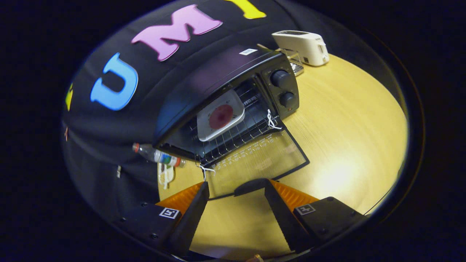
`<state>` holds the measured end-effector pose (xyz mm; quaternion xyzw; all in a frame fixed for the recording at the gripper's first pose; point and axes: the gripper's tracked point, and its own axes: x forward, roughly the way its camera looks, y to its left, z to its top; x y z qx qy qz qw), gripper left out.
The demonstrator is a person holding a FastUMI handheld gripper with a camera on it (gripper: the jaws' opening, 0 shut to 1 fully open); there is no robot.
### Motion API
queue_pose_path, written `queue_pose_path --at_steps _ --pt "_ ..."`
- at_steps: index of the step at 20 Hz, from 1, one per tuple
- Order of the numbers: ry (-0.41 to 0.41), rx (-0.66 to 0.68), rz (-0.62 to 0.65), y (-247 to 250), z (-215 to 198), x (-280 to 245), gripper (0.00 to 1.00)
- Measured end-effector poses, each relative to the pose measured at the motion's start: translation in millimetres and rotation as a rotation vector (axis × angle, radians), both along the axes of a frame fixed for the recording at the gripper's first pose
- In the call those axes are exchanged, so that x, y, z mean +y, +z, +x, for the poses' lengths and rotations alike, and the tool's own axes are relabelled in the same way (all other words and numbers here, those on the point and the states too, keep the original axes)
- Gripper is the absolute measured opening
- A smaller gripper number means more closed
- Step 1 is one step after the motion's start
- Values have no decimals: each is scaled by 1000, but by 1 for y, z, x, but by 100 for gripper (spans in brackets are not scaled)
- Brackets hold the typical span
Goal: Open the toaster oven, put the food inside, and close the toaster oven door.
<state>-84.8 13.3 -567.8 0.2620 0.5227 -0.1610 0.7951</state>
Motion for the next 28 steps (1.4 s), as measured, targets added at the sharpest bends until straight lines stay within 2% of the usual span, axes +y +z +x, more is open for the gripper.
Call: queue_pose_path --at_steps 5,9,13,20,24,28 --pt "279 97 -178 -34 -45 13 99" --pt "371 154 -234 -72 -61 19 100" --pt "338 189 -247 -99 -64 19 100" --pt "284 199 -315 -119 -43 6 100" --pt "282 211 -345 -122 -40 6 99" --pt "283 225 -319 -121 -39 6 99"
